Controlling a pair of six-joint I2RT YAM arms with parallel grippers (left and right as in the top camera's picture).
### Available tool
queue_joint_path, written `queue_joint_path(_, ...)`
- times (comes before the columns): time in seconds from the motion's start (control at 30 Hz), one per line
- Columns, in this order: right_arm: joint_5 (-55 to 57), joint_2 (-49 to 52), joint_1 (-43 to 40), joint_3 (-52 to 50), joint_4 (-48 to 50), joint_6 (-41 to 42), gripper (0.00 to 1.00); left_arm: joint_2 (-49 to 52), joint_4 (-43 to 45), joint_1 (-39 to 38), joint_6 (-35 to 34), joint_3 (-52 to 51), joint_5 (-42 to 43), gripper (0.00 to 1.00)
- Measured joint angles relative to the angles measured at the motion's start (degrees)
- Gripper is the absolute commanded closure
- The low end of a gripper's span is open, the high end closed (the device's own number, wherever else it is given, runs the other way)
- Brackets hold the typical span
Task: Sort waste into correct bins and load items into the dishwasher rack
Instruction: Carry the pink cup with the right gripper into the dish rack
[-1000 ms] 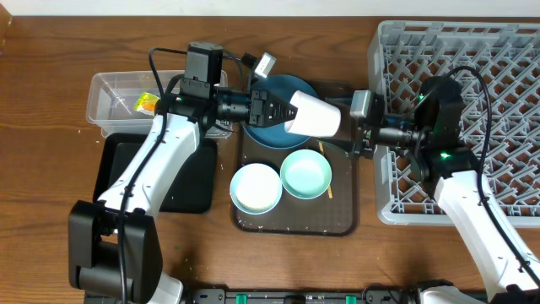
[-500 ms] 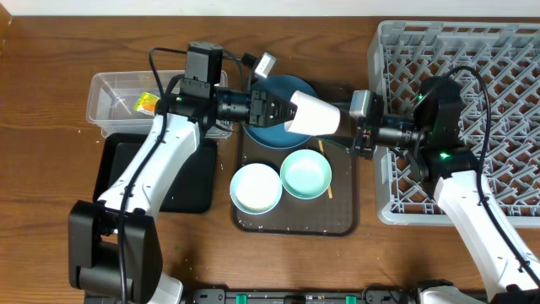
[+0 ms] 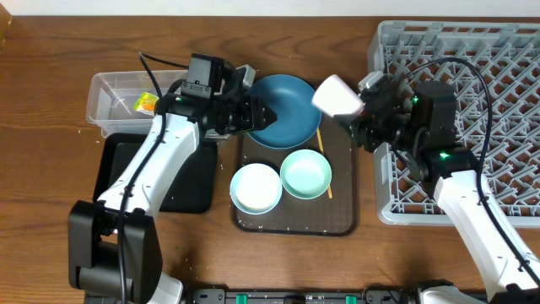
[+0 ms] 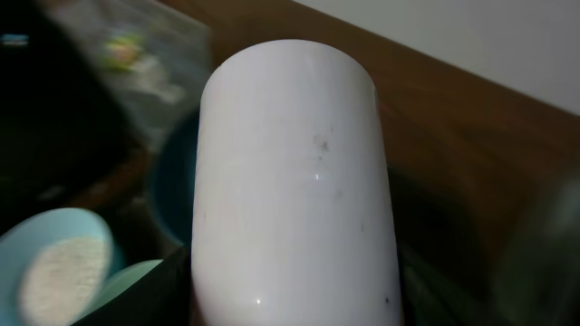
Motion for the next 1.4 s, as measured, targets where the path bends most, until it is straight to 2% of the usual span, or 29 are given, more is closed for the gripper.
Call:
queue_joint_path(0.2,13.2,-2.7,0.0,2.3,-7.4,4.7,0.99,-4.7,-5.1,0.0,2.3,0.0,-13.1,0.53)
queue_joint_path(0.3,19.1,-4.2,-0.4,7.5,-15.9,7.3,0.99,-9.4,-7.4,0.0,3.0,0.0,-19.5,0.53)
queue_joint_path(0.47,24.8,-4.2,-4.5,18.8,-31.6,12.0,0.99,-13.3,-8.5,0.0,3.7,0.0,-24.6,0.53)
queue_joint_path(0.83,28.4,7.1,-23.7,40.7,-56.5,19.0,0.99,-13.4,-8.6,0.0,3.8,0.0,-27.0,0.53)
queue_joint_path(0.97,29.5,12.4,-31.5,45.7,-59.5,19.5,0.99,-13.4,-8.6,0.0,3.8,0.0,-27.2,0.53)
queue_joint_path(1.17,30.3,19.9,-41.3,47.1,-61.9,19.7,0.99,-13.4,-8.6,0.0,3.8,0.0,-27.3,0.53)
queue_joint_path(1.4,30.5,25.3,-46.7,47.1,-64.9,19.8,0.98,-13.4,-8.6,0.0,3.8,0.0,-27.3,0.53)
